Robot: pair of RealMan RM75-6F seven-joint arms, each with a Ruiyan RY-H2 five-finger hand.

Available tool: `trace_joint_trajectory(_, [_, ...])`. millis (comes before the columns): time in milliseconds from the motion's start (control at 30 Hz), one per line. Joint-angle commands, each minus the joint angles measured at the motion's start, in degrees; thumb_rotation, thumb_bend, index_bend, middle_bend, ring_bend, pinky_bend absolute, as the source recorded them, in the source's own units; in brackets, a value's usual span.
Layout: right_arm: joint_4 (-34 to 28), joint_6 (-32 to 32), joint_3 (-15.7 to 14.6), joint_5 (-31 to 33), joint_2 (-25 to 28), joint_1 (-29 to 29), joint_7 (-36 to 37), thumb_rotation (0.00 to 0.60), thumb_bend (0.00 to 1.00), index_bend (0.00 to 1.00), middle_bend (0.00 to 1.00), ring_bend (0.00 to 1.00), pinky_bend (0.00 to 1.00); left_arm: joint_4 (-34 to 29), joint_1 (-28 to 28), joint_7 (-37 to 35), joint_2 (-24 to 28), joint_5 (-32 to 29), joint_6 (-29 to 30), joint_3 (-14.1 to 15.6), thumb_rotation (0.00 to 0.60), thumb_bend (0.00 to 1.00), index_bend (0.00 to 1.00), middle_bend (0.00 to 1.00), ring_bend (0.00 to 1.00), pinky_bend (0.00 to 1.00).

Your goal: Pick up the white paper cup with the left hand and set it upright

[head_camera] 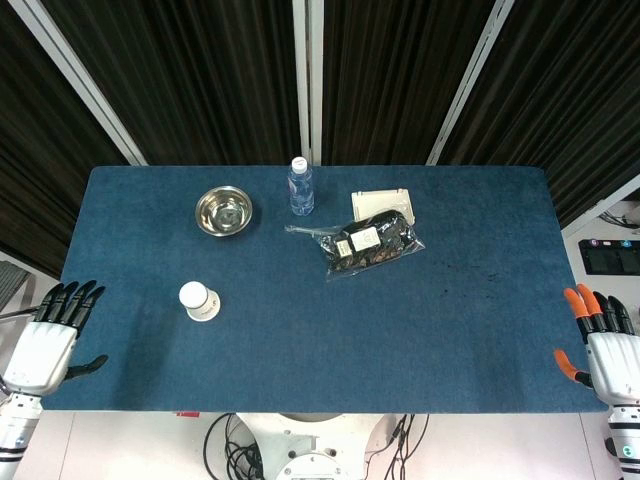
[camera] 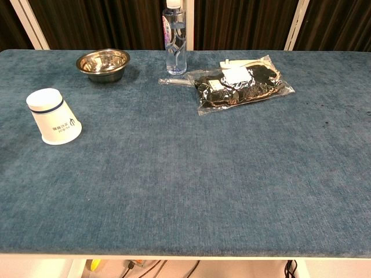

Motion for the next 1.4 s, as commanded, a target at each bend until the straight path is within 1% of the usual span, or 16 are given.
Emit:
trace_joint_trajectory(33, [-0.41,-0.11,0.19,0.27,0.09,0.09,0.04,0.600,0.23,0.00,0.00,0.00,0.00,-1.92,-1.86,2.25,0.63,0.53,-2.47,-0.22,0.600,0.11,0.02,0.02,0.00,0.00])
trace_joint_trajectory(133, [-0.70,-0.54,0.53,0.66,0.23,0.46,-0.43,0.600,0.23,0.00,0.00,0.00,0.00,-4.27,-4.37,5.95,0.80,1.49,-5.41,-0.81,0.600,0.11,0.02,0.02,0.00,0.00])
trace_joint_trajectory(233, [-0.84,-0.94,0.41,0.31,0.29,0.79,-1.18,0.600,0.23,0.00,0.00,0.00,0.00,-6.28,-7.91,10.64,0.74,1.02,-10.41,-1.95,0.600,0.11,0.02,0.02,0.00,0.00])
trace_joint_trajectory(367, [-1.09,-1.28,0.14,0.20,0.63,0.84,-1.40,0.600,0.23,0.00,0.00,0.00,0.00,-9.72,-12.48,19.16,-0.19,-2.50,-17.46,-4.00,0.600,0.11,0.02,0.02,0.00,0.00])
trace_joint_trajectory(467, [-0.73,-1.40,0.30,0.69,0.64,0.83,-0.81,0.600,0.23,0.00,0.00,0.00,0.00,-12.15,-15.03,25.29,-1.58,-6.06,-21.29,-5.20,0.600,0.11,0.02,0.02,0.00,0.00])
trace_joint_trajectory(567, [-0.30,-1.79,0.36,0.93,0.54,0.97,-0.10,0.600,0.23,0.00,0.00,0.00,0.00,-12.85,-17.76,29.27,-3.57,-9.95,-24.88,-6.34,0.600,0.11,0.02,0.02,0.00,0.00])
trace_joint_trajectory(667, [0.15,-1.80,0.44,0.76,0.41,1.10,0.50,0.600,0.23,0.00,0.00,0.00,0.00,-11.78,-20.49,31.33,-5.37,-12.82,-28.14,-6.99,0.600,0.11,0.02,0.02,0.00,0.00])
trace_joint_trajectory(767, [0.32,-1.93,0.56,0.89,0.43,1.23,0.62,0.600,0.23,0.00,0.00,0.00,0.00,-10.11,-22.25,34.68,-7.21,-14.51,-29.14,-7.20,0.600,0.11,0.02,0.02,0.00,0.01])
trace_joint_trajectory(900, [0.42,-2.01,0.62,1.04,0.44,1.28,0.68,0.600,0.23,0.00,0.00,0.00,0.00,-6.58,-23.98,43.23,-10.64,-17.17,-28.48,-6.83,0.600,0.12,0.03,0.03,0.00,0.01])
trace_joint_trajectory(1000, [0.63,-2.03,0.61,1.24,0.24,1.25,0.56,0.600,0.23,0.00,0.00,0.00,0.00,-5.42,-24.85,47.70,-12.39,-20.15,-28.51,-6.29,0.600,0.13,0.06,0.05,0.00,0.01])
trace_joint_trajectory(1100, [0.79,-2.13,0.55,1.30,0.11,1.25,0.63,0.600,0.23,0.00,0.00,0.00,0.00,-4.27,-25.64,49.81,-13.55,-22.00,-28.34,-5.89,0.600,0.13,0.09,0.08,0.00,0.02])
trace_joint_trajectory(1233, [0.85,-2.20,0.50,1.31,0.06,1.26,0.66,0.600,0.23,0.00,0.00,0.00,0.00,-1.46,-26.33,52.17,-15.07,-21.51,-26.88,-4.94,0.600,0.15,0.13,0.13,0.00,0.02])
trace_joint_trajectory(1400, [0.97,-2.34,0.61,1.62,0.05,1.31,0.82,0.600,0.24,0.00,0.00,0.00,0.00,0.07,-26.82,51.98,-16.02,-22.73,-26.73,-4.12,0.600,0.16,0.19,0.19,0.00,0.02])
